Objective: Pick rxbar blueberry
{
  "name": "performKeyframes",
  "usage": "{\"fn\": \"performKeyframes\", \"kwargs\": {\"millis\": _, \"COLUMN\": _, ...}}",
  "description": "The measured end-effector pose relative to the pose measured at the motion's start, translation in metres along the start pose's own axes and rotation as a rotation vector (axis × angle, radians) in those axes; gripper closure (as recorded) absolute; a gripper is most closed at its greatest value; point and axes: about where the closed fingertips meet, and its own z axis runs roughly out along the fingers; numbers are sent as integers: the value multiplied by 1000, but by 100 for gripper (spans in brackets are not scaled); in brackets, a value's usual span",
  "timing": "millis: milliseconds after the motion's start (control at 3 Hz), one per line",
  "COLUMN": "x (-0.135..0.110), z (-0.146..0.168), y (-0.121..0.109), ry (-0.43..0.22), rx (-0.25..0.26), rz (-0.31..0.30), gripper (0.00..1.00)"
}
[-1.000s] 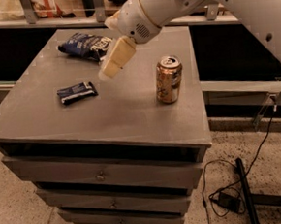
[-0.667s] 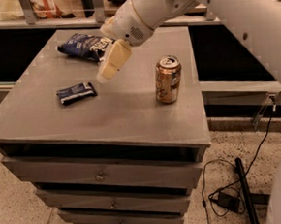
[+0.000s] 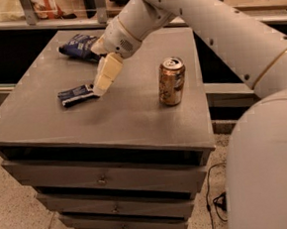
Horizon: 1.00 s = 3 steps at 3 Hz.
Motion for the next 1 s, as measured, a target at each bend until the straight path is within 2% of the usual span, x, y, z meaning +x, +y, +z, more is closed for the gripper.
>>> {"fn": "performKeyframes", "kwargs": {"millis": 333, "x": 6, "z": 20, "y": -4, "ry": -4, "rx": -54, "rz": -3, "gripper": 0}}
{"fn": "performKeyframes", "kwargs": {"millis": 1000, "x": 6, "z": 51, "y": -9, "ry": 5, "rx": -100, "rz": -13, "gripper": 0}}
